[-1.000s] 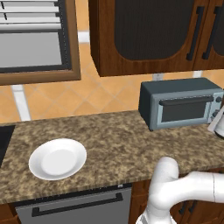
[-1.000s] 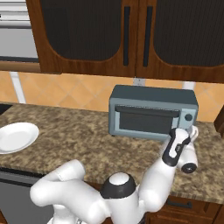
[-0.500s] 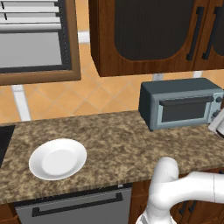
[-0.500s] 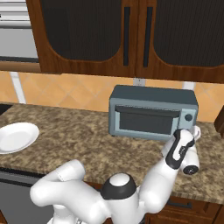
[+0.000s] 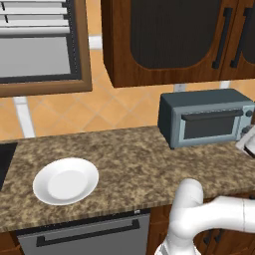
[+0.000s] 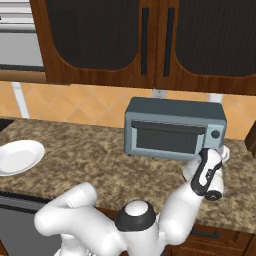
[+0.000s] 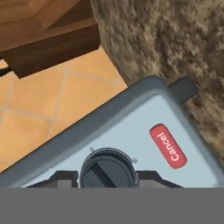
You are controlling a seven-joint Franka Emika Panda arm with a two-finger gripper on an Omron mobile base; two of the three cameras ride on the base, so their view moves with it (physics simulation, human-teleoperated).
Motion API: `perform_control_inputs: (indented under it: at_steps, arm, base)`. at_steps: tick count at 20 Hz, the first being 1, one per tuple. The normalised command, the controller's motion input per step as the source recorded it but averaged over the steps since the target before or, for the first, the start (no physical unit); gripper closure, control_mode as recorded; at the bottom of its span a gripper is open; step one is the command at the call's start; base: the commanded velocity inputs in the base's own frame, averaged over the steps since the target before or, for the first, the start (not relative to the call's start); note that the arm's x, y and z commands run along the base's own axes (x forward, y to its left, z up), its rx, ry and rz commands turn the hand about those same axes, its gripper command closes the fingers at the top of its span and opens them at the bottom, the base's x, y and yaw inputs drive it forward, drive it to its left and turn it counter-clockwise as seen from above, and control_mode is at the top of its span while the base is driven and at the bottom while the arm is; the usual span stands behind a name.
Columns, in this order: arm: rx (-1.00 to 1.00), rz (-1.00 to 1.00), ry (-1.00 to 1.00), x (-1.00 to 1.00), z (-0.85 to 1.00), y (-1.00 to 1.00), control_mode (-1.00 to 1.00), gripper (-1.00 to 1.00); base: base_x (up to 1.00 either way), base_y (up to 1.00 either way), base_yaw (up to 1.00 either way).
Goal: Pick up the kebab skewer and baguette bread, and place them inside the toaster oven. Close the toaster oven door and start by setting the timer.
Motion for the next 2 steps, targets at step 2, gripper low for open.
perform_control_inputs:
  at_steps: [2]
  arm:
    - [0.53,-0.46,-0.02,0.01,-0.04,0.0,-1.0,1.0]
  base:
    - [0.0,0.0,0.0]
